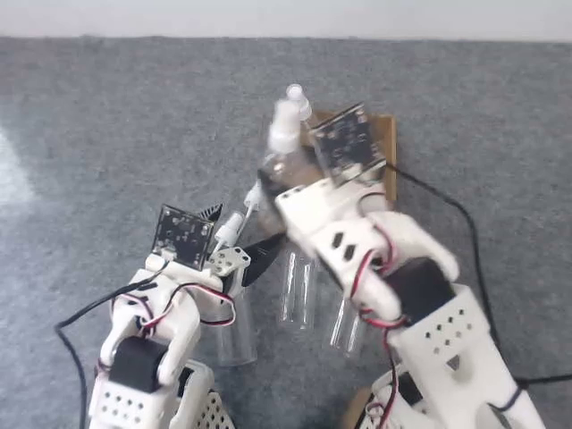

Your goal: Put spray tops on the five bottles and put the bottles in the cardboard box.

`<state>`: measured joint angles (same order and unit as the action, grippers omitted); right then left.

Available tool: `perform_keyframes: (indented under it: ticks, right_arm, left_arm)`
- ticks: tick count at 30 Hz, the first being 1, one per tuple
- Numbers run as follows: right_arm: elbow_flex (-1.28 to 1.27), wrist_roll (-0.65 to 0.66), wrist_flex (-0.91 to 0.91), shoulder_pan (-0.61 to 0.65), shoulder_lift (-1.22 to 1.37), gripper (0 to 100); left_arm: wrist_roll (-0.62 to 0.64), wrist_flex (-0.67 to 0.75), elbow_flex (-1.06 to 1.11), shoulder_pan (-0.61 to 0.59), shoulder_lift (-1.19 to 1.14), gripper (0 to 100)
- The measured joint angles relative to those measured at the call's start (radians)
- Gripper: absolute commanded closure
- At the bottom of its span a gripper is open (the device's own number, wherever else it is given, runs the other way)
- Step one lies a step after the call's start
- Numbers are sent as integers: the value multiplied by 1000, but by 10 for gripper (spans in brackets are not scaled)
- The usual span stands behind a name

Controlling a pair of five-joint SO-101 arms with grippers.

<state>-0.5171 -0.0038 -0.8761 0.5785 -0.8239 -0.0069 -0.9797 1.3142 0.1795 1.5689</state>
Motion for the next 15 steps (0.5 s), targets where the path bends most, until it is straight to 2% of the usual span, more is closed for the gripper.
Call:
perform_keyframes:
  ticks: [3,7,11,15]
  right_arm:
    - [0,41,12,-140,0,992]
    - [0,66,135,-304,51,992]
    - [0,69,315,-358,232,992]
    - [0,69,525,-396,451,992]
  left_arm:
    - [0,0,11,-2,-9,682]
    - [0,0,11,-20,-2,754]
    - [-40,0,11,-126,-2,826]
    - [-64,15,31,-299,5,878]
